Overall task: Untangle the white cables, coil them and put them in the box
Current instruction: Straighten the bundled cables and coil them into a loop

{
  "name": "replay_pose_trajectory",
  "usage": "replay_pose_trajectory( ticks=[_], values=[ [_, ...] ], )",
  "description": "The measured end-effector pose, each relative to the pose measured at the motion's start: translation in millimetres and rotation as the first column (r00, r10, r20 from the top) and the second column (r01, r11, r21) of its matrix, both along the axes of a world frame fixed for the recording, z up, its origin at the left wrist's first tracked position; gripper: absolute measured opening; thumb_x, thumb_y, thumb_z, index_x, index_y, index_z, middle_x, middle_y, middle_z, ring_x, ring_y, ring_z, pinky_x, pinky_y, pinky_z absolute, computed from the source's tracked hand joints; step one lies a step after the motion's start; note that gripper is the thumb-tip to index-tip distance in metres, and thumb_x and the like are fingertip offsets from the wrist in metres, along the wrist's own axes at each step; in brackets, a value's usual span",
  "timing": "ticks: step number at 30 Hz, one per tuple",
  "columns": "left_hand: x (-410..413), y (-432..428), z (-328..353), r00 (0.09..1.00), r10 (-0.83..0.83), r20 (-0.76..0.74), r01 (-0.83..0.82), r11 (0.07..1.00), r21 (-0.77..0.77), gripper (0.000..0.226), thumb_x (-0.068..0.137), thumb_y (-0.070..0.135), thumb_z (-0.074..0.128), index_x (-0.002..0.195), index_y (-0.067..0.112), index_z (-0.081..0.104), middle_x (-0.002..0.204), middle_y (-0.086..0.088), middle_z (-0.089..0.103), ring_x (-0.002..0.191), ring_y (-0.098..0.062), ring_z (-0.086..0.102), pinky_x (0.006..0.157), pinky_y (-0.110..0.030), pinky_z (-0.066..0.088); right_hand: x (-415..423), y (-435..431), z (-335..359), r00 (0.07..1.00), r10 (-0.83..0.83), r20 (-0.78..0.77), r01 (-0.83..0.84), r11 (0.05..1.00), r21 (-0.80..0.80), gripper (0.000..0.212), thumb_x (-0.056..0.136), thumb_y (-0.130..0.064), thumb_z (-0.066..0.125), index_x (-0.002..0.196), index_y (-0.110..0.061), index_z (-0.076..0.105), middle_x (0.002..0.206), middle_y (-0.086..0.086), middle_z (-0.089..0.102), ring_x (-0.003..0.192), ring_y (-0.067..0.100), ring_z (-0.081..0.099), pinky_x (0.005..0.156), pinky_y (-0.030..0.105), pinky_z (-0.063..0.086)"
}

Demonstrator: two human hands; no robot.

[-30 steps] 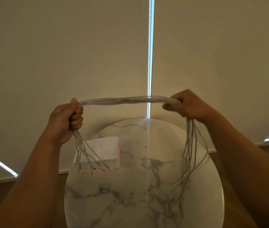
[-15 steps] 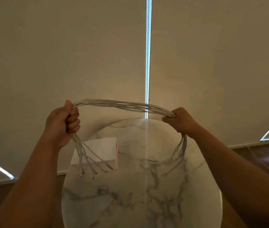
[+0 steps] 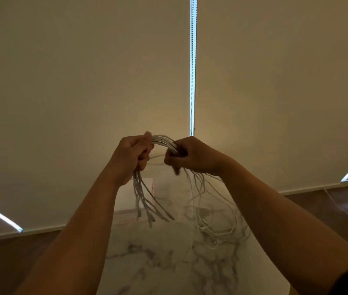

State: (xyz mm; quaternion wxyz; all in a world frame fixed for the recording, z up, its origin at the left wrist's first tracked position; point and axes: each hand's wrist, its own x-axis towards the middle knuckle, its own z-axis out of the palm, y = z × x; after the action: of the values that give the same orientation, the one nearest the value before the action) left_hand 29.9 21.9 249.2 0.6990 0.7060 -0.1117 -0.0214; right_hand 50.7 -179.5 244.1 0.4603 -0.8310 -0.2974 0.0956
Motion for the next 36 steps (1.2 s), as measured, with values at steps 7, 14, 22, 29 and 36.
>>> replay_pose_trajectory(
  ticks=[7, 14, 22, 29, 36],
  values=[
    [-6.1, 8.2, 1.0, 1.0, -0.019, -0.001, 0.019, 0.997, 0.079, 0.044, 0.089, 0.047, 0.049, 0.06, 0.015, 0.046, 0.053, 0.004, 0.027, 0.043, -0.009, 0.018, 0.041, -0.024, 0.016, 14.3, -5.4, -6.5, 0.9, -0.272, 0.342, 0.281, 0.96, 0.024, 0.065, 0.072, -0.034, 0.084, 0.126, -0.019, 0.05, 0.107, -0.004, 0.054, 0.081, 0.006, 0.055, 0.067, 0.017, 0.047],
    [-2.1, 21.8, 27.1, 0.997, 0.036, 0.066, -0.041, 0.997, 0.064, 0.049, 0.092, 0.049, 0.057, 0.051, 0.021, 0.053, 0.055, 0.001, 0.027, 0.043, -0.009, 0.019, 0.041, -0.021, 0.019, 6.9, -8.3, 0.3, 0.994, -0.097, 0.049, 0.094, 0.994, 0.064, 0.033, 0.094, -0.027, 0.064, 0.069, -0.006, 0.061, 0.052, 0.003, 0.06, 0.045, 0.014, 0.055, 0.052, 0.022, 0.047],
    [-7.8, 65.6, 20.7, 0.999, 0.033, 0.032, -0.028, 0.987, -0.16, 0.051, 0.066, 0.065, 0.075, 0.056, 0.022, 0.05, 0.052, 0.009, 0.028, 0.04, -0.004, 0.017, 0.044, -0.024, 0.01, 11.1, -29.6, 13.5, 0.994, -0.092, -0.067, 0.083, 0.988, -0.13, 0.042, 0.09, -0.031, 0.069, 0.056, -0.014, 0.052, 0.047, 0.008, 0.054, 0.042, 0.021, 0.05, 0.047, 0.023, 0.042],
    [-28.3, 89.4, 0.2, 0.999, 0.05, 0.019, -0.046, 0.984, -0.169, 0.049, 0.075, 0.062, 0.07, 0.054, 0.023, 0.049, 0.052, 0.009, 0.026, 0.04, -0.003, 0.016, 0.043, -0.02, 0.011, 22.8, -33.4, 42.5, 0.986, -0.119, 0.12, 0.147, 0.956, -0.255, 0.033, 0.086, -0.025, 0.074, 0.059, -0.014, 0.059, 0.038, -0.008, 0.045, 0.035, 0.007, 0.042, 0.043, 0.018, 0.037],
    [-34.5, 125.9, 2.5, 0.985, 0.172, 0.001, -0.165, 0.948, -0.272, 0.045, 0.089, 0.048, 0.054, 0.052, 0.024, 0.047, 0.059, 0.001, 0.011, 0.046, -0.011, 0.006, 0.043, -0.021, 0.009, 21.4, -45.2, 13.4, 0.962, -0.265, -0.059, 0.253, 0.955, -0.156, 0.044, 0.083, -0.025, 0.076, 0.05, -0.018, 0.048, 0.047, 0.006, 0.039, 0.041, 0.02, 0.04, 0.044, 0.027, 0.036]
  ],
)
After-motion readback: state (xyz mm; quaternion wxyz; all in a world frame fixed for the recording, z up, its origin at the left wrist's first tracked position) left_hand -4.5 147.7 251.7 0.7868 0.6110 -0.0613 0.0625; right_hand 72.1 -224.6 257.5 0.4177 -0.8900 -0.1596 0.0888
